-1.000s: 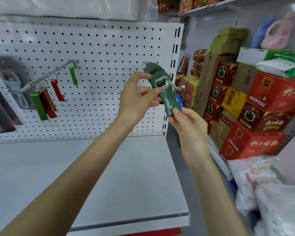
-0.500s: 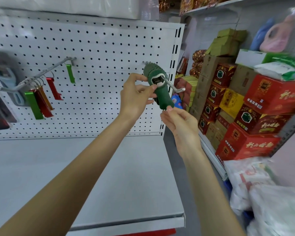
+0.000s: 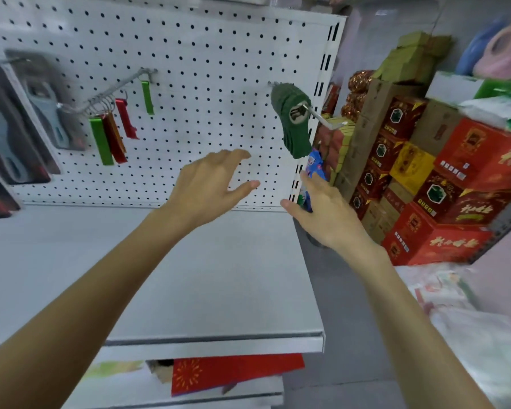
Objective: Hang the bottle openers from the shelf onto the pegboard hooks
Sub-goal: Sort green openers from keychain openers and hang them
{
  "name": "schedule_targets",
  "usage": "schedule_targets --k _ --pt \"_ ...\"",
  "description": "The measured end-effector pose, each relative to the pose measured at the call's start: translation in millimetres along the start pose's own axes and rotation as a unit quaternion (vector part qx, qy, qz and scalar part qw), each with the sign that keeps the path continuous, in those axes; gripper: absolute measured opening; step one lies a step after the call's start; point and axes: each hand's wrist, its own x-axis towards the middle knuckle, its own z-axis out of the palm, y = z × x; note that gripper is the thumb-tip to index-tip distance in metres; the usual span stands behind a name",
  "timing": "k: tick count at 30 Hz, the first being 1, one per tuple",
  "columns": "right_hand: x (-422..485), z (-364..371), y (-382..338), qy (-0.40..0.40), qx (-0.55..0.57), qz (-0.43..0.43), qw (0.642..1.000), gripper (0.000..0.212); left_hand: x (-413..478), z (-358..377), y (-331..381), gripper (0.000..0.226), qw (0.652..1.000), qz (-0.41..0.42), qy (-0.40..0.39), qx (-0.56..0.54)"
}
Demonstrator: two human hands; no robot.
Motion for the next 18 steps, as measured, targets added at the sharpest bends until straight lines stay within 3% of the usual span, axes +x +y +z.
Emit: schedule_targets --k 4,10,18 --pt "-4.8 17.1 -29.0 -0.158 -0.166 0.033 0.973 0.082 -53.6 -8.1 -50.3 0.067 0.992 0.039 -0.1 0.061" --pt "-20.1 80.4 -135.2 -0.195 -0.203 0.01 0.96 0.079 -135.3 -52.5 -157.1 0.081 0.976 0.027 -0.152 0.155" --pt "-28.3 181.0 -338.1 -0.233 -0.191 -0.077 0.951 0.082 -253.4 -141.8 -329.1 0.077 0.974 -0.05 -0.169 0.139"
